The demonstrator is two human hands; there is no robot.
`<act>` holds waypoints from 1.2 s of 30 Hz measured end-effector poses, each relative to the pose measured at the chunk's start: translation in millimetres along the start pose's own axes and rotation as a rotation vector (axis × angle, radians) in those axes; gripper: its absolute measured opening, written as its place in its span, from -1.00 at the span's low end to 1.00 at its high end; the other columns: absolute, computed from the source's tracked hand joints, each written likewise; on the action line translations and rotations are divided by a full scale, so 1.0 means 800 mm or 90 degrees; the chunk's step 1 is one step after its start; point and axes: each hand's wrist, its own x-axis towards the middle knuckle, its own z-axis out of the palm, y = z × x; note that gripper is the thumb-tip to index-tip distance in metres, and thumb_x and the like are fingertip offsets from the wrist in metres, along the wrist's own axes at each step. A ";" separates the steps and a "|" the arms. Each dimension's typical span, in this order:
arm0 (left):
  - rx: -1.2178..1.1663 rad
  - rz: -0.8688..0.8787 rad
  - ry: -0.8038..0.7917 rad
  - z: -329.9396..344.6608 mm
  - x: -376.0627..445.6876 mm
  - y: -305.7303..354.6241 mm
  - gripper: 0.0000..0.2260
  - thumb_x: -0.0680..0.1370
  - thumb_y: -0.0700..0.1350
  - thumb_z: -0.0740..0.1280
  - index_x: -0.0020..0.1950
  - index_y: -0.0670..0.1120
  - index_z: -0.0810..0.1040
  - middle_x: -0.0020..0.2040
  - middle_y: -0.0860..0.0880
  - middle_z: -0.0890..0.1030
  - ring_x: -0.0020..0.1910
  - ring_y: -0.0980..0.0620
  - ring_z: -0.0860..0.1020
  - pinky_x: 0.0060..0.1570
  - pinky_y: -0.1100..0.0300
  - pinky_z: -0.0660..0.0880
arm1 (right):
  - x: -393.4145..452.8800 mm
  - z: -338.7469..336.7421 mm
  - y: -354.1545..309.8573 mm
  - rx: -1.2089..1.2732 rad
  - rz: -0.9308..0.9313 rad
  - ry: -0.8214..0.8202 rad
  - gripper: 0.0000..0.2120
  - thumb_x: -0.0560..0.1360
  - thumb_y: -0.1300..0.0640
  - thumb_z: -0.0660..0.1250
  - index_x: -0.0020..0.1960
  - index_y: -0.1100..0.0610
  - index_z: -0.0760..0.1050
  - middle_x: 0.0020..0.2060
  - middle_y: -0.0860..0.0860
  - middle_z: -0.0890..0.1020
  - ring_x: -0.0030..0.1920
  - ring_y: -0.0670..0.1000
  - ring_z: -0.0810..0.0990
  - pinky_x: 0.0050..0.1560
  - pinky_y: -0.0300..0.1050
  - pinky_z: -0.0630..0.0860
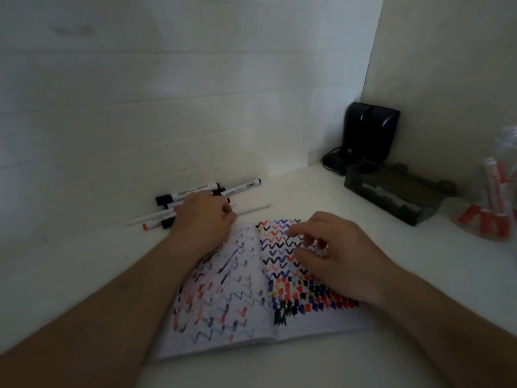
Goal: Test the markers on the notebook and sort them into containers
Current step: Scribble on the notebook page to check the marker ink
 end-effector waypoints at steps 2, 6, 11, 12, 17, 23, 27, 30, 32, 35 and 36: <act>0.047 0.008 0.003 0.002 0.001 0.004 -0.79 0.61 0.05 0.36 -0.02 -0.05 0.70 0.00 -0.12 0.61 0.02 -0.14 0.53 0.03 0.01 0.47 | -0.002 0.006 0.002 0.013 0.002 -0.015 -0.71 0.58 -0.07 0.37 0.29 -0.18 0.58 -0.10 -0.26 0.52 -0.08 -0.24 0.50 -0.07 -0.33 0.38; 0.008 0.068 0.064 -0.014 -0.008 0.031 -0.87 0.67 -0.08 0.24 -0.02 -0.11 0.47 -0.13 -0.12 0.57 -0.12 -0.16 0.50 -0.18 -0.01 0.37 | -0.003 0.008 -0.004 0.080 0.036 -0.014 -0.75 0.58 -0.13 0.37 0.24 -0.18 0.62 -0.14 -0.22 0.65 -0.10 -0.20 0.59 -0.07 -0.26 0.54; -0.238 0.254 -0.082 -0.052 -0.047 0.107 -0.89 0.73 -0.02 0.12 0.19 0.06 0.41 -0.21 0.10 0.52 -0.26 0.17 0.47 -0.29 0.19 0.38 | -0.005 -0.004 -0.014 0.393 0.120 0.041 -0.50 0.49 -0.33 0.22 0.39 -0.21 0.48 -0.28 -0.04 0.63 -0.28 -0.13 0.61 -0.23 -0.29 0.51; -0.243 0.304 -0.097 -0.051 -0.055 0.116 -0.84 0.74 0.01 0.09 0.21 0.06 0.44 -0.17 0.11 0.54 -0.23 0.18 0.49 -0.23 0.20 0.42 | -0.007 -0.007 -0.016 0.471 0.129 0.044 -0.53 0.55 -0.30 0.18 0.40 -0.22 0.47 -0.30 -0.02 0.60 -0.31 -0.13 0.57 -0.26 -0.28 0.48; -0.318 0.373 -0.137 -0.041 -0.063 0.124 -0.77 0.75 0.01 0.09 0.18 0.08 0.53 -0.12 0.28 0.60 -0.24 0.27 0.54 -0.20 0.38 0.39 | -0.011 -0.006 -0.017 0.635 0.157 0.019 -0.65 0.71 -0.07 0.08 0.26 -0.14 0.62 -0.35 0.15 0.48 -0.34 0.02 0.45 -0.36 -0.16 0.39; -0.364 0.272 -0.224 -0.043 -0.064 0.111 -0.79 0.71 0.10 0.13 0.35 0.21 0.35 -0.26 0.08 0.59 -0.34 0.14 0.51 -0.28 0.29 0.41 | -0.008 -0.014 -0.014 0.663 0.163 -0.036 -0.66 0.71 -0.09 0.08 0.28 -0.09 0.59 -0.29 0.13 0.52 -0.32 0.03 0.47 -0.33 -0.11 0.40; -0.386 0.172 -0.368 -0.045 -0.057 0.101 -0.75 0.62 0.07 0.36 0.18 0.15 0.30 -0.22 0.08 0.53 -0.29 0.13 0.45 -0.20 0.12 0.48 | -0.014 -0.052 0.009 0.814 0.175 -0.044 -0.79 0.57 0.08 0.28 -0.01 0.14 0.66 -0.31 0.08 0.60 -0.30 0.03 0.53 -0.22 -0.09 0.42; -0.246 0.271 -0.466 -0.050 -0.049 0.098 -0.75 0.50 0.12 0.50 0.08 0.24 0.48 -0.11 0.04 0.56 -0.18 0.06 0.52 -0.12 0.03 0.54 | -0.027 -0.059 0.008 0.763 0.131 -0.106 -0.93 0.35 0.16 0.45 -0.23 0.17 0.63 -0.37 0.16 0.60 -0.40 0.04 0.54 -0.39 -0.19 0.45; -0.230 0.296 -0.483 -0.051 -0.047 0.098 -0.75 0.46 0.21 0.51 0.06 0.25 0.54 -0.09 0.02 0.58 -0.14 0.03 0.55 -0.06 -0.04 0.56 | -0.034 -0.046 -0.009 0.678 0.087 -0.175 -0.91 0.32 0.20 0.48 -0.30 0.12 0.57 -0.44 0.13 0.56 -0.47 0.01 0.49 -0.48 -0.22 0.40; -0.242 0.302 -0.463 -0.047 -0.047 0.102 -0.69 0.41 0.21 0.53 0.08 0.20 0.58 -0.12 0.05 0.61 -0.15 0.05 0.58 -0.06 -0.08 0.56 | -0.039 -0.022 -0.030 0.490 0.042 -0.209 -0.81 0.33 0.26 0.44 -0.33 0.04 0.50 -0.46 0.00 0.54 -0.46 -0.05 0.46 -0.43 -0.16 0.36; -0.240 0.305 -0.453 -0.045 -0.047 0.102 -0.69 0.40 0.20 0.53 0.08 0.19 0.58 -0.12 0.06 0.62 -0.14 0.06 0.59 -0.06 -0.07 0.56 | -0.040 -0.017 -0.033 0.459 0.035 -0.218 -0.81 0.34 0.28 0.43 -0.34 0.05 0.49 -0.46 -0.04 0.53 -0.45 -0.08 0.45 -0.42 -0.16 0.35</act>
